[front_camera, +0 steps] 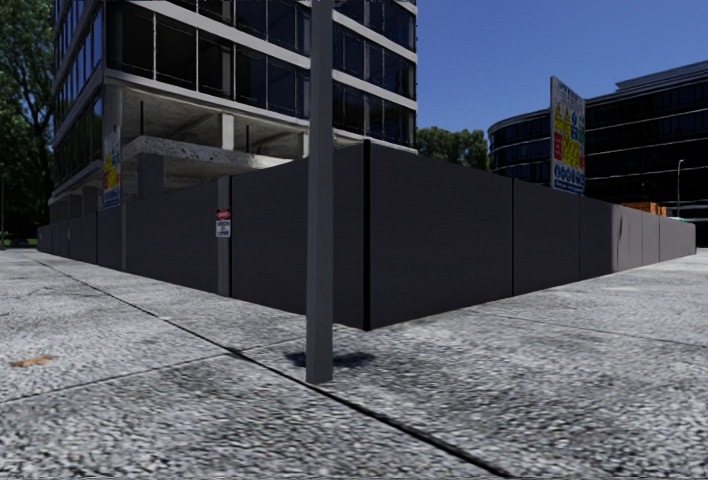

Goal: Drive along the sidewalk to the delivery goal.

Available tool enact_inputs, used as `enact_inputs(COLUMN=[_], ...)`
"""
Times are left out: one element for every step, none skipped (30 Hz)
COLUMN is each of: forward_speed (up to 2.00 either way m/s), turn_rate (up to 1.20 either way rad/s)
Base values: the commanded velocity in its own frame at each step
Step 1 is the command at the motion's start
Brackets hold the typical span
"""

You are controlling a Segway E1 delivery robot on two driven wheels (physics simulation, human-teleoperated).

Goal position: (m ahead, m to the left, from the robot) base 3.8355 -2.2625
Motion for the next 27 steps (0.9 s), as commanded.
enact_inputs(forward_speed=[1.11,1.11,1.11,1.11,1.11,1.11,1.11,1.11,1.11,1.11,1.11,1.11,1.11,1.11,1.11,1.11,1.11,1.11,1.11,1.11,1.11,1.11,1.11,1.11,1.11,1.11,1.11], turn_rate=[-0.63,-0.63,-0.63,-0.63,-0.63,-0.63,-0.63,-0.63,-0.63,-0.63,-0.63,-0.63,-0.63,-0.63,-0.63,-0.63,-0.63,-0.63,-0.63,-0.63,-0.63,-0.63,-0.63,-0.63,-0.63,-0.63,-0.63])
